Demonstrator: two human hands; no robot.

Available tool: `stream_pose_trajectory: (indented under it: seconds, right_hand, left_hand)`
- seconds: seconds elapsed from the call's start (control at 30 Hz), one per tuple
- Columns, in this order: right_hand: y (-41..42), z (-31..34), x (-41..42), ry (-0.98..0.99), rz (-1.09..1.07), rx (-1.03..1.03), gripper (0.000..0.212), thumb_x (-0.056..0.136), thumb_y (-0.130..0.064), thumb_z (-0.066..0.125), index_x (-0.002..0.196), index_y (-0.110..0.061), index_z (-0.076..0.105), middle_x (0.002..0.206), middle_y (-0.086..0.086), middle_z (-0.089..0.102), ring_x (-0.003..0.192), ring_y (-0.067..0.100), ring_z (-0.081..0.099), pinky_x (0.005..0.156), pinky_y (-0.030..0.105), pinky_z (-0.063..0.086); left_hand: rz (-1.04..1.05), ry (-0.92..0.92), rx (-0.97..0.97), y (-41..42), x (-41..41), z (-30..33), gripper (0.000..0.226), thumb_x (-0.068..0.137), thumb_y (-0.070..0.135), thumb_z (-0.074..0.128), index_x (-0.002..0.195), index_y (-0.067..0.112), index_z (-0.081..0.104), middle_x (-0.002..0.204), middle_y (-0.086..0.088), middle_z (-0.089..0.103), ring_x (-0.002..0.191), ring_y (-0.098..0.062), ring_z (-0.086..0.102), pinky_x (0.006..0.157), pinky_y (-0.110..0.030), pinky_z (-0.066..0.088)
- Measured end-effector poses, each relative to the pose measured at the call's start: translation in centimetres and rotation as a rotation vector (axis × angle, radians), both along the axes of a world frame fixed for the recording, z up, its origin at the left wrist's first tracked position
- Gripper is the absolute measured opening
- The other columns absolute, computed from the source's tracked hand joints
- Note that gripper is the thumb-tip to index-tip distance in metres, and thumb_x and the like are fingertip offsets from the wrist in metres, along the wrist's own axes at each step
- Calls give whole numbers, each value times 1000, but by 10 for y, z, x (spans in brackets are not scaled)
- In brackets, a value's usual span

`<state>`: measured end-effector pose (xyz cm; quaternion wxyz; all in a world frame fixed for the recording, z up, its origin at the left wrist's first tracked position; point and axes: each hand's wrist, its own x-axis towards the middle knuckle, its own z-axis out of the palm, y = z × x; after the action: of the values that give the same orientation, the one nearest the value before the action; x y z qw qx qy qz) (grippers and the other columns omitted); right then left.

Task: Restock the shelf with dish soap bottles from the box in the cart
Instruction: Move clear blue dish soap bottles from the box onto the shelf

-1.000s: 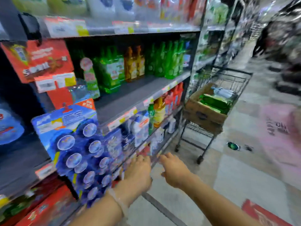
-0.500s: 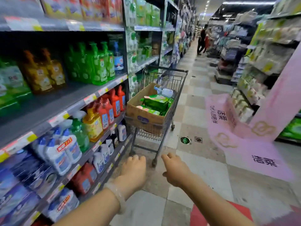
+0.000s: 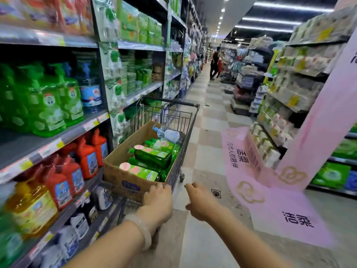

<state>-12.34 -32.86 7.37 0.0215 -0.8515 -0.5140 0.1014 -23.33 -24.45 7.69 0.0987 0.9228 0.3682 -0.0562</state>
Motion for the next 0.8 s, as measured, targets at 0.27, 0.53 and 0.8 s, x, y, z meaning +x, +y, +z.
stream_pose_trajectory:
  seconds: [0.27, 0.53, 0.8]
  right_hand:
    - [77, -18, 126, 30, 6, -44, 56, 88, -24, 60, 135, -10, 34, 135, 14, 40, 122, 36, 42, 99, 42, 40]
    - [176, -39, 281, 42, 130, -83, 50, 88, -26, 61, 129, -10, 37, 133, 14, 41, 121, 33, 42, 96, 40, 41]
    - [279, -40, 408, 45, 268, -103, 43, 89, -18, 53, 129, -9, 38, 130, 16, 42, 121, 35, 41, 96, 41, 41]
  left_hand:
    - [-20, 77, 11, 84, 128, -11, 44, 87, 24, 56, 126, 14, 38, 132, -9, 40, 125, -30, 39, 98, -41, 39]
    - [119, 104, -56, 178, 266, -35, 54, 84, 27, 60, 131, 13, 36, 135, -9, 39, 128, -30, 38, 101, -40, 39]
    - [308, 63, -134, 262, 354, -46, 56, 84, 34, 60, 130, 13, 36, 132, -9, 42, 125, -29, 40, 98, -39, 40]
